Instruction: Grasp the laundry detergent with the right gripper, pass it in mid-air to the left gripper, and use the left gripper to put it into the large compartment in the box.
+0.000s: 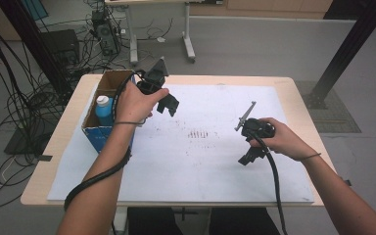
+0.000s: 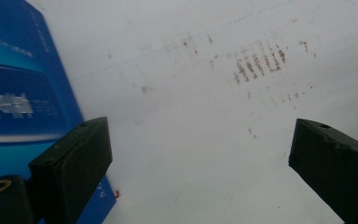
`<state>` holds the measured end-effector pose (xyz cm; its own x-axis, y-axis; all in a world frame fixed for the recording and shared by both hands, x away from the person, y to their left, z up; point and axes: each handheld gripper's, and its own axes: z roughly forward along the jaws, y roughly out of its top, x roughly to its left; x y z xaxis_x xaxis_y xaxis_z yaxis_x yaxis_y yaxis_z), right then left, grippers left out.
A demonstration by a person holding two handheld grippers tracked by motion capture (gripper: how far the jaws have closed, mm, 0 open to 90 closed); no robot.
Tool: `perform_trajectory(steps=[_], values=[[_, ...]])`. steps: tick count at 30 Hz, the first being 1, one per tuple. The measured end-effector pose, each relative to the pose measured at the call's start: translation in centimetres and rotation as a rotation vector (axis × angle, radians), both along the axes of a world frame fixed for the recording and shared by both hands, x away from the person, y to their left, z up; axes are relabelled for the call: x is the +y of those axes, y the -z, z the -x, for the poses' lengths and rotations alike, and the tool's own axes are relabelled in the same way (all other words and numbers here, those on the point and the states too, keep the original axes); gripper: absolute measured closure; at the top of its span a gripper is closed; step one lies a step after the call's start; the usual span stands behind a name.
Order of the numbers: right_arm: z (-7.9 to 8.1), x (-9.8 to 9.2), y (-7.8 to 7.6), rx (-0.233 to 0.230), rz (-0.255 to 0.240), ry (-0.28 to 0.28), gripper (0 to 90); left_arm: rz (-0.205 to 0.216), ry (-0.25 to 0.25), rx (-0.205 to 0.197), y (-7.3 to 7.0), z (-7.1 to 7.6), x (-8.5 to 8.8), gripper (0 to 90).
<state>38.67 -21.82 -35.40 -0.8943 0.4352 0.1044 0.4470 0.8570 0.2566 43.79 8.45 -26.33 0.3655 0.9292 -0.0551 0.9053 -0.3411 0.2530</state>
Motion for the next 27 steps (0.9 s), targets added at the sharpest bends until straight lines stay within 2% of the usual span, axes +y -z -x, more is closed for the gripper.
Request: perform_trajectory(steps=[5, 11, 17, 22, 27], values=[[-0.1, -0.2, 0.3, 0.007, 0.001, 0.005, 4.2, 0.006, 0.006, 0.022, 1.6, -0.5, -0.6, 6.2], [-0.3, -0.2, 0.6, 0.012, -0.001, 0.006, 4.2, 0.003, -0.005, 0.018, 3.2, -1.1, -0.6, 6.3], [-0.4, 0.0, 0.8, 0.015, -0.005, 0.003, 4.2, 0.027, -0.007, 0.013, 5.3, -1.4, -0.6, 6.2], [-0.5, 0.1, 1.0, 0.021, -0.005, 0.000, 4.2, 0.021, -0.015, 0.032, 7.0, -1.6, -0.7, 6.5], [-0.5, 0.1, 1.1, 0.022, -0.004, 0.000, 4.2, 0.027, -0.020, 0.043, 8.1, -1.6, -0.6, 6.8]])
